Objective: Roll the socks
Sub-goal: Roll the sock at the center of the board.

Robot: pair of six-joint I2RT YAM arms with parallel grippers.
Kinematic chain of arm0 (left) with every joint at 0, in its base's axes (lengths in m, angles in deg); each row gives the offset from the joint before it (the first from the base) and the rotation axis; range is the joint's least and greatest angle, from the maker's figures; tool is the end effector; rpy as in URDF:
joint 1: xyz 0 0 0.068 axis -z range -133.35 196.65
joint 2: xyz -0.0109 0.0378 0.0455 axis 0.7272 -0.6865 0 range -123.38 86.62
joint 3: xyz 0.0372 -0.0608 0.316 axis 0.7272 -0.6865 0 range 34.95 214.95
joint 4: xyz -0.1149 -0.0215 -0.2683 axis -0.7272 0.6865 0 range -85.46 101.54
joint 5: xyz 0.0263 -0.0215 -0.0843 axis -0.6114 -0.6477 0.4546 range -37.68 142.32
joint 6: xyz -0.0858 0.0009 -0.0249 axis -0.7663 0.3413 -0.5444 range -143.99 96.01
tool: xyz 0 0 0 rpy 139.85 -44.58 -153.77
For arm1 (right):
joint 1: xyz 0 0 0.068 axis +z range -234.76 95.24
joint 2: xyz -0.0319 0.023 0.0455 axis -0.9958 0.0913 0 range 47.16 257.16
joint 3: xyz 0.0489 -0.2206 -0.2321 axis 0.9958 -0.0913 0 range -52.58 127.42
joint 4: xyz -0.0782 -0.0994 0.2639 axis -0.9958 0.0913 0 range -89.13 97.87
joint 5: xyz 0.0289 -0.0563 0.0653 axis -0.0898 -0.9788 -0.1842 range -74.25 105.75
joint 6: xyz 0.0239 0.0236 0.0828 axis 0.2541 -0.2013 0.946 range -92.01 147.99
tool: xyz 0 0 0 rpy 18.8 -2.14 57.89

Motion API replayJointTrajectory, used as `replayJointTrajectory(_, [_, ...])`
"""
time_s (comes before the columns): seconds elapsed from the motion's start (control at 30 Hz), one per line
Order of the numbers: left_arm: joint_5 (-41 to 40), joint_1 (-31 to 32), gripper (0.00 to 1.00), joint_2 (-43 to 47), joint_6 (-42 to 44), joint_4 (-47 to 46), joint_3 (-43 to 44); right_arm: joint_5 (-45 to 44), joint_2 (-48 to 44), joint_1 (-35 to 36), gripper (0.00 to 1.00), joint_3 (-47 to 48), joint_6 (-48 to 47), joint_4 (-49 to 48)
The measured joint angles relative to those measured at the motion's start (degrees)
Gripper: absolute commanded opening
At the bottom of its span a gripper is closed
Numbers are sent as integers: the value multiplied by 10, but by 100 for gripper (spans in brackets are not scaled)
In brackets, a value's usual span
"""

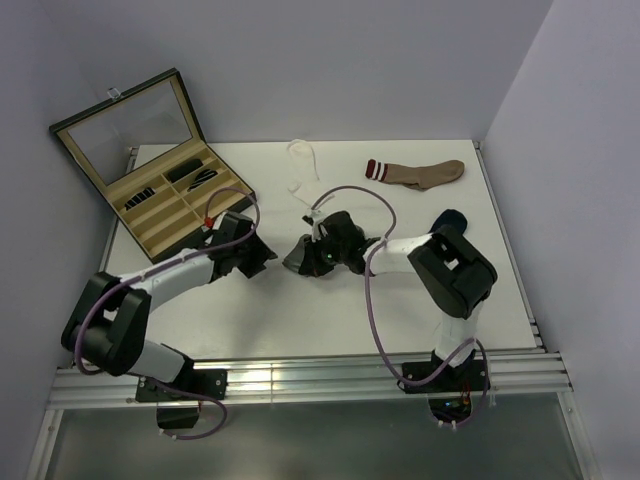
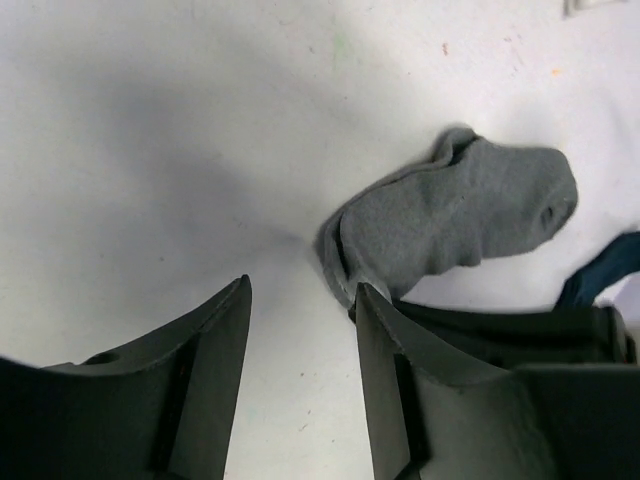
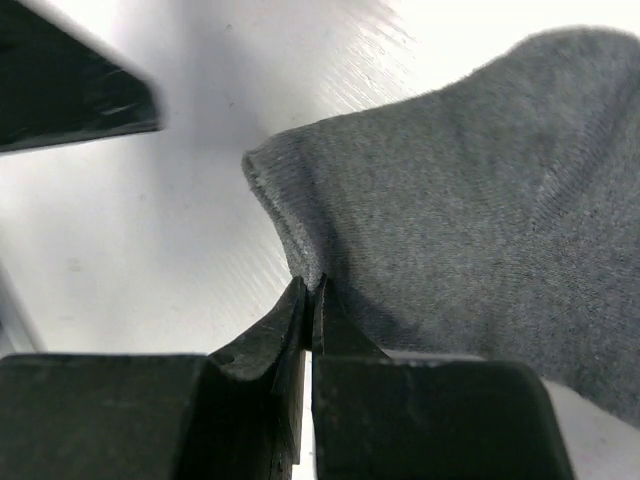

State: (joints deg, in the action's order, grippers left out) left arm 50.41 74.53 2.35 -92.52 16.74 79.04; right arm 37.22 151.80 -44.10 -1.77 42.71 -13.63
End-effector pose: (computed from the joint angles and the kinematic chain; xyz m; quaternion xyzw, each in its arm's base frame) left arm 0.2957 -0.1535 0.1732 -0.3338 0.8857 -0.2298 0.2266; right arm 0.3050 0.3003 0.1368 -0.2770 0.8475 0.3444 0.2940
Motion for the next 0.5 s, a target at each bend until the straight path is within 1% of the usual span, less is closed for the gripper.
replayJointTrajectory(0.17, [5,0,36,58,16,-49,-61,107,32,-44,0,5,80,-15])
replayJointTrajectory(0.2, [7,0,33,63,19,-59,-70,123,38,-49,0,6,96,-21])
replayJointTrajectory(0.23, [9,0,28,66,21,-68,-80,141,46,-56,0,5,115,-31])
replayJointTrajectory(0.33, [20,1,18,67,30,-87,-101,184,67,-73,0,6,163,-53])
replayJointTrajectory(0.5, [37,7,11,42,36,-111,-103,212,80,-86,0,6,199,-60])
